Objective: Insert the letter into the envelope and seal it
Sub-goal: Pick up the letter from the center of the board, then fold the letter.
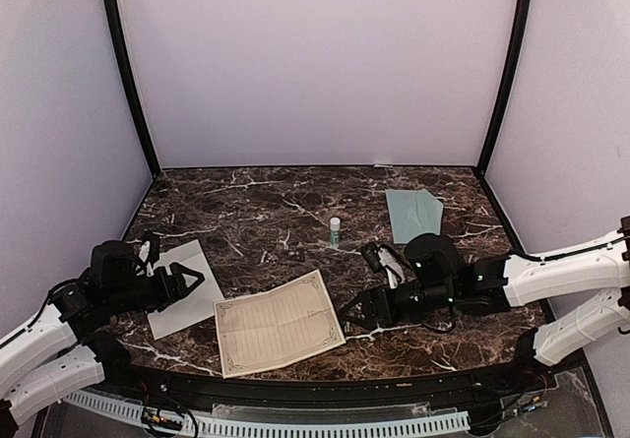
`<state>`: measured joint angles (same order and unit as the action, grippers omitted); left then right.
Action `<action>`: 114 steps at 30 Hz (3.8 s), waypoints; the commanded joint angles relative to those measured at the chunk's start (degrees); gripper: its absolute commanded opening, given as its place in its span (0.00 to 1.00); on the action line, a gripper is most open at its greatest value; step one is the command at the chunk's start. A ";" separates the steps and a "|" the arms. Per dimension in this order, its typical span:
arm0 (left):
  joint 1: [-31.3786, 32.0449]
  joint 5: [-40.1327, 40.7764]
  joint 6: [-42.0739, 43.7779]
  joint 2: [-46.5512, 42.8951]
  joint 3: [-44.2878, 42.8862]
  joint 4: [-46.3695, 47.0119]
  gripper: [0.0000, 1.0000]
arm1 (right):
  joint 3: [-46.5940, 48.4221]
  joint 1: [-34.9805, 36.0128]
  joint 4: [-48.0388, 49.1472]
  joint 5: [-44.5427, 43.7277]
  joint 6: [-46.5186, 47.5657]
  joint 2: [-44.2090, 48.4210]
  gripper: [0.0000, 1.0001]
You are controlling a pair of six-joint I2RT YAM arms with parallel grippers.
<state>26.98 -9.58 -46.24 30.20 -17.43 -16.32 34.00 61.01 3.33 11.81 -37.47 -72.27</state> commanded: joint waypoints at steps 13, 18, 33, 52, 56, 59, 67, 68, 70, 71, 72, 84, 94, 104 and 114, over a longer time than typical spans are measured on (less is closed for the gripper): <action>0.43 -4.13 -3.32 1.57 3.61 6.26 0.72 | 5.05 2.56 6.01 -4.09 -2.07 -12.13 0.65; 0.51 -3.17 -3.88 1.51 3.84 7.50 0.72 | 6.38 2.48 9.23 -2.40 -3.48 -16.10 0.58; 0.52 -3.55 -5.04 1.04 5.65 7.77 0.71 | 8.62 2.57 7.22 -4.02 -9.27 -20.54 0.47; 0.53 -4.41 -5.04 0.75 4.38 7.40 0.71 | 10.29 2.59 11.53 -1.21 -13.91 -25.22 0.24; 0.53 -3.92 -4.86 0.63 3.80 7.12 0.72 | 10.60 2.56 11.79 -1.04 -14.07 -24.69 0.16; 0.53 -3.99 -5.06 1.35 3.20 8.06 0.72 | 10.37 2.53 11.51 -2.48 -14.60 -23.62 0.00; 0.53 -5.44 8.17 15.29 -16.85 0.10 0.79 | 10.11 -1.06 10.97 -6.39 -11.77 -14.21 0.00; 0.53 -6.04 9.80 16.98 -20.69 -0.54 0.81 | 11.08 -1.66 9.58 -6.82 -10.29 -13.15 0.00; 0.53 -7.73 14.14 21.60 -25.45 -1.30 0.84 | 13.53 -2.62 5.60 -8.65 -7.07 -11.11 0.00; 0.53 -8.30 16.77 24.37 -27.03 -1.40 0.84 | 14.61 -3.14 3.43 -9.81 -5.49 -10.15 0.00; 0.53 -9.61 18.06 25.70 -29.76 -1.33 0.86 | 15.56 -3.59 1.38 -10.83 -4.15 -9.04 0.00; -0.52 -13.76 32.32 38.64 -44.35 7.01 0.90 | 23.36 -10.11 -14.14 -13.62 6.22 -0.16 0.00; 0.02 -31.22 43.23 35.46 -35.96 18.96 0.91 | 33.30 -10.32 -23.77 10.26 20.89 -1.41 0.00; 1.56 -36.02 44.42 38.49 -35.85 17.85 0.92 | 44.78 -10.37 -42.03 19.10 28.91 -7.98 0.00; 9.32 -42.89 51.42 43.62 -38.75 9.70 0.92 | 43.56 -10.37 -41.92 23.65 31.05 -7.48 0.00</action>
<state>34.52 -47.48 1.74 72.29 -53.98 -2.50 77.14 50.74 -37.95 32.88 -8.08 -80.58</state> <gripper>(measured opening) 0.918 0.003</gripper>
